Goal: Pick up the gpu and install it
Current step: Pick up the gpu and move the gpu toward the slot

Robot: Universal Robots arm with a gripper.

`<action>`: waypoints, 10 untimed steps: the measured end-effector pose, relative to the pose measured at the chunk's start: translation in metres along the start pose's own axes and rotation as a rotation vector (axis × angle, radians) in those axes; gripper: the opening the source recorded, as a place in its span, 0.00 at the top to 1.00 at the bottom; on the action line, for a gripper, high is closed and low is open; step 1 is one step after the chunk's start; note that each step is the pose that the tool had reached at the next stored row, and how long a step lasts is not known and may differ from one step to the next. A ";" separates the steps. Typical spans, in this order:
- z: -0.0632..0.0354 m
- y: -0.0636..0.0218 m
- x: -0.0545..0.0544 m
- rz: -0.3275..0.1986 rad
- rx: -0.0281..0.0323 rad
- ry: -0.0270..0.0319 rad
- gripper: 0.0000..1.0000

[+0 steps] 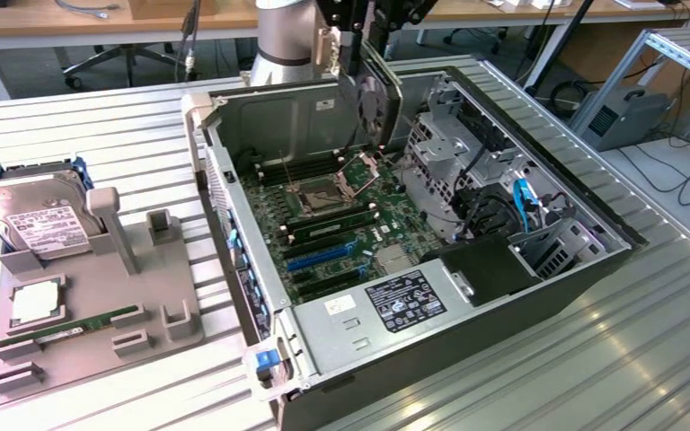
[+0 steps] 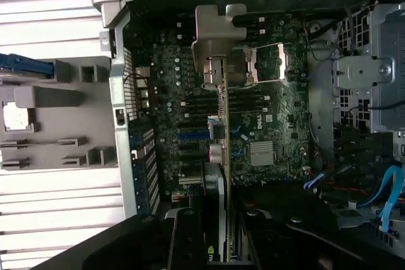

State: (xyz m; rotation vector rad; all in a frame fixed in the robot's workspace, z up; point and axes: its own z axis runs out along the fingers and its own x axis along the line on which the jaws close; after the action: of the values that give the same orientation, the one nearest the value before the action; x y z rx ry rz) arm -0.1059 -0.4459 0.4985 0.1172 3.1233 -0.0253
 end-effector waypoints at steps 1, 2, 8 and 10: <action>0.0019 0.0003 -0.005 0.000 0.0004 0.0000 0.73; 0.0039 0.0008 -0.009 0.000 0.0009 0.0000 0.73; 0.0160 0.0031 -0.038 0.000 0.0047 -0.0003 0.73; 0.0198 0.0039 -0.047 0.000 0.0063 -0.0004 0.73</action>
State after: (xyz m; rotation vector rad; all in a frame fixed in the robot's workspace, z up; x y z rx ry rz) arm -0.0580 -0.4459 0.4795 0.1170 3.1231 -0.0352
